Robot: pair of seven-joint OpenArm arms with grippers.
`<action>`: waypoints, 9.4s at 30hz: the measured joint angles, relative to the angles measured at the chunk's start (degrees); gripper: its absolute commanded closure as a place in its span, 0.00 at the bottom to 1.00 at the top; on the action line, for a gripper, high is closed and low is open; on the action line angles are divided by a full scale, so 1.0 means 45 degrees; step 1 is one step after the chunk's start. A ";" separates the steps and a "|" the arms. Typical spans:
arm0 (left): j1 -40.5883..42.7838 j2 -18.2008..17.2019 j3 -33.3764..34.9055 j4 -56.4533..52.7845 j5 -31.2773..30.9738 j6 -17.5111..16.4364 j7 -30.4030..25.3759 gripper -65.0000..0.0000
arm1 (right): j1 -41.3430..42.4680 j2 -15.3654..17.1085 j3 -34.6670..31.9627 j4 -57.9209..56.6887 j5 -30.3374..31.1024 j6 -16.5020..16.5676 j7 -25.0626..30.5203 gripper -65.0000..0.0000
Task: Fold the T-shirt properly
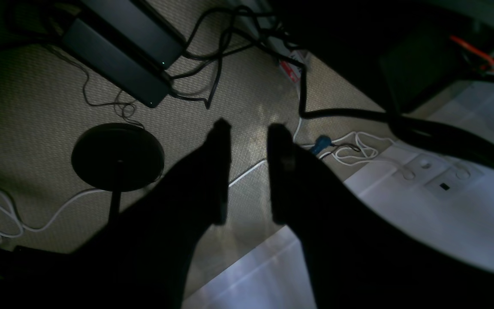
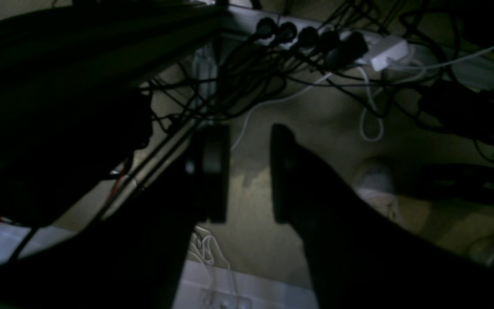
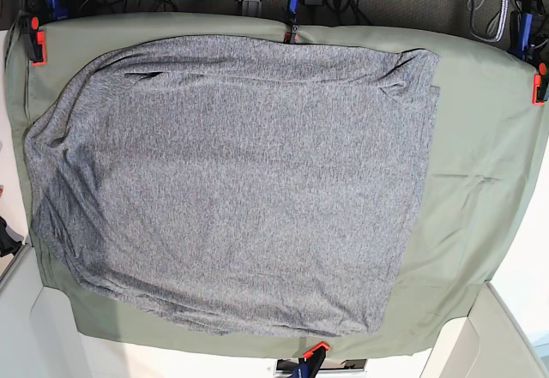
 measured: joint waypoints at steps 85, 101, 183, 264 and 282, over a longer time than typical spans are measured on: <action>1.1011 -0.1477 -1.1545 2.0045 -0.8063 -0.3619 0.1719 0.48 | -0.8160 0.2773 0.4634 1.9802 0.7975 0.1054 -0.6023 0.38; 1.0438 -0.2798 -1.2240 2.1240 -0.9044 -0.3657 0.2181 0.37 | -0.5591 0.2302 0.5338 1.8875 0.8548 0.0403 -0.6513 0.38; 0.3915 -0.5425 -1.0695 1.5203 -0.9957 -0.3711 0.2633 1.00 | -0.0976 0.1749 0.6130 1.6111 0.7436 0.1331 -0.6989 1.00; 0.4172 -0.4653 -1.1021 1.4955 -1.1997 -0.3861 0.5503 0.64 | -0.1044 0.1326 0.6683 1.5013 0.7150 0.1098 -0.7257 0.55; 0.4265 -0.4658 -1.2624 1.6543 -1.1905 -0.3706 0.6290 1.00 | -0.0695 0.1331 0.6989 1.5276 0.7203 0.1433 -0.7689 1.00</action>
